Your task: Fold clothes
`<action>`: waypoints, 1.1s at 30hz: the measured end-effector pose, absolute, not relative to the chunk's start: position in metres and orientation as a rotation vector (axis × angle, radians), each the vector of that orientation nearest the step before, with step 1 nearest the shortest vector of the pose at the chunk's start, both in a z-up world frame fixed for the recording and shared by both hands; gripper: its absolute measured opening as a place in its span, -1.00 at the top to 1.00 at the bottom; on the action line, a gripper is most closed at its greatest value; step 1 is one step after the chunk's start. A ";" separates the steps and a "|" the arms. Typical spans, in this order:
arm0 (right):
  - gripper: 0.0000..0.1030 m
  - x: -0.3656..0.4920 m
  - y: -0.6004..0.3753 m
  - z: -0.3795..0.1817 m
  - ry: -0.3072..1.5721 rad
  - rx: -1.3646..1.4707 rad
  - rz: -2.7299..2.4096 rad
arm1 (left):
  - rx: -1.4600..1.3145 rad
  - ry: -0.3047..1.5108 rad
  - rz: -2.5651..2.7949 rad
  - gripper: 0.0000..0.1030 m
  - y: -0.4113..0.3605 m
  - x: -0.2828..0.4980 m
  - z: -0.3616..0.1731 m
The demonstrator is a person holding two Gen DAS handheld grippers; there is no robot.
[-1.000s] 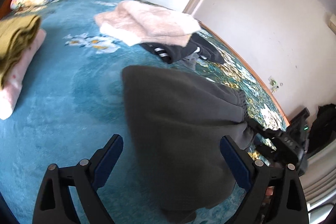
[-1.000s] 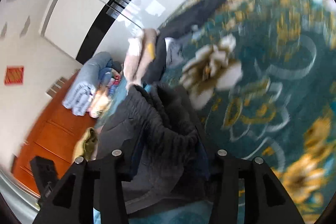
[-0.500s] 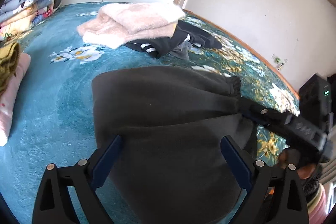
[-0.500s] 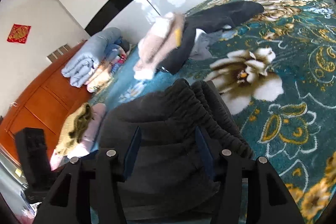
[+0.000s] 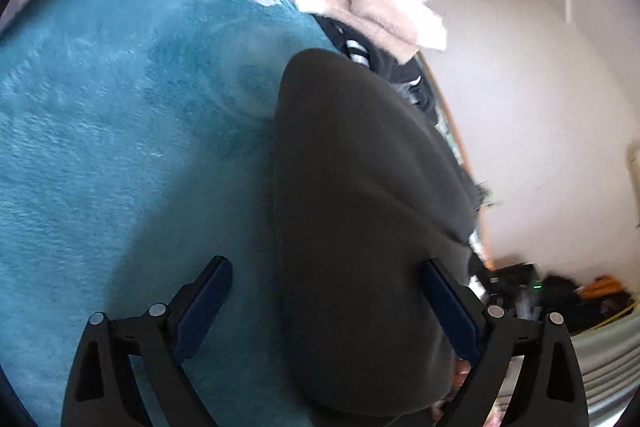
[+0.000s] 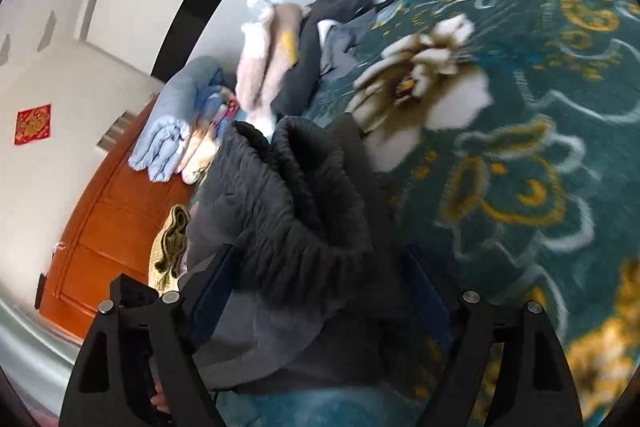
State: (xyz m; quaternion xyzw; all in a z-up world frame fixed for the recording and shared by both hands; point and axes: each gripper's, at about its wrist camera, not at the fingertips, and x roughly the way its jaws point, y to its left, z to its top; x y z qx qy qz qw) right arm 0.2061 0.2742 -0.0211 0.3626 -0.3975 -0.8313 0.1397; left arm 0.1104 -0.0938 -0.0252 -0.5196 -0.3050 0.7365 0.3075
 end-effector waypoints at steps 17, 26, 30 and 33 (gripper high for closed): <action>-0.30 0.191 0.261 -0.018 -1.204 0.982 -2.300 | -1.377 -0.672 1.993 -0.61 -0.061 0.117 -0.008; -0.21 0.216 0.248 0.020 -1.148 0.961 -2.309 | -1.291 -0.636 2.011 -0.35 -0.079 0.140 0.020; -0.21 0.219 0.219 0.056 -1.021 0.931 -2.339 | -1.216 -0.674 1.998 -0.35 -0.102 0.144 0.038; -0.21 0.212 0.184 0.091 -0.907 0.872 -2.347 | -1.107 -0.692 2.019 -0.35 -0.137 0.140 0.065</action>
